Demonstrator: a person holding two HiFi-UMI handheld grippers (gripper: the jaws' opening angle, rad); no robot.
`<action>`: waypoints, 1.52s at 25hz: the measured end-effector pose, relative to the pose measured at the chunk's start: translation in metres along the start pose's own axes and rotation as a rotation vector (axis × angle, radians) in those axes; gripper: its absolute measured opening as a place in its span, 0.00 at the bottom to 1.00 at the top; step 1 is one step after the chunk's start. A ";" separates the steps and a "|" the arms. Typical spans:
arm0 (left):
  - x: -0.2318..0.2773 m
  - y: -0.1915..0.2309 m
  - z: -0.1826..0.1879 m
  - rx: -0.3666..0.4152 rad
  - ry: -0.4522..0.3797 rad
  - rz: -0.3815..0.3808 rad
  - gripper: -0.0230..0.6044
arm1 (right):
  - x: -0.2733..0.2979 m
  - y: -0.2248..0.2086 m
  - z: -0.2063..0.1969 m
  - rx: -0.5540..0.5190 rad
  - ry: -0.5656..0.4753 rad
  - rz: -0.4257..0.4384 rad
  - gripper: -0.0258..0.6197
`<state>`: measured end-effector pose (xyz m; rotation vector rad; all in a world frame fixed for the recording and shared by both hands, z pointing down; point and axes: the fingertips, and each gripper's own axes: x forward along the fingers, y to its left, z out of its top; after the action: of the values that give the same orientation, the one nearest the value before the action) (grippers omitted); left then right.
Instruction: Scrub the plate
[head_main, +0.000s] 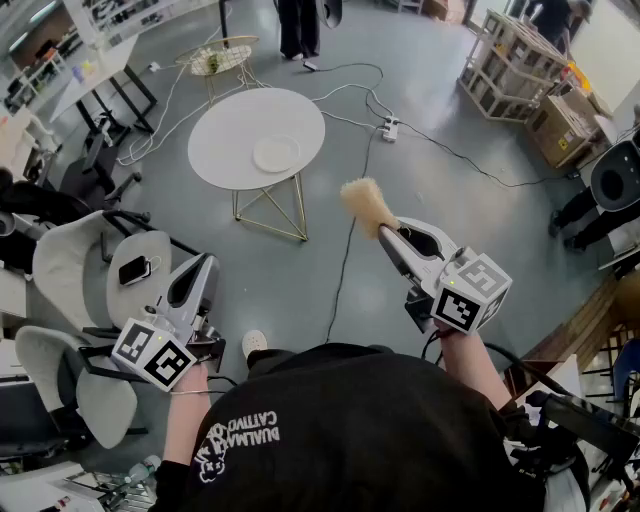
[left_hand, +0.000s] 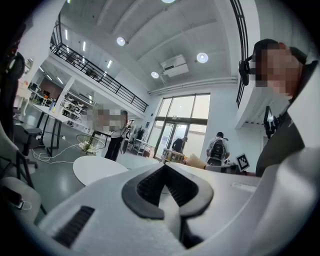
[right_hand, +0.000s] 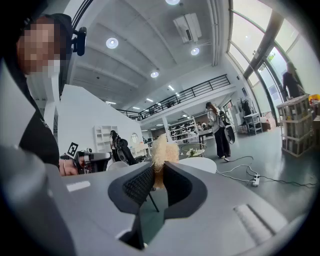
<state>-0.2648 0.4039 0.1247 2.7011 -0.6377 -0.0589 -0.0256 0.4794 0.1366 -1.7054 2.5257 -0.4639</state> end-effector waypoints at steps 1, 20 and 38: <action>0.000 0.000 0.000 0.001 0.001 -0.001 0.04 | 0.000 0.000 0.000 -0.001 0.000 0.001 0.13; -0.018 -0.012 0.037 0.020 -0.271 -0.010 0.04 | 0.001 -0.001 -0.003 0.030 0.011 0.018 0.13; 0.068 0.104 0.065 0.028 -0.272 -0.111 0.04 | 0.114 -0.074 -0.015 0.138 0.054 -0.077 0.13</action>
<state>-0.2565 0.2654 0.1038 2.7782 -0.5660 -0.4550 -0.0068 0.3531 0.1851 -1.7661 2.4067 -0.6820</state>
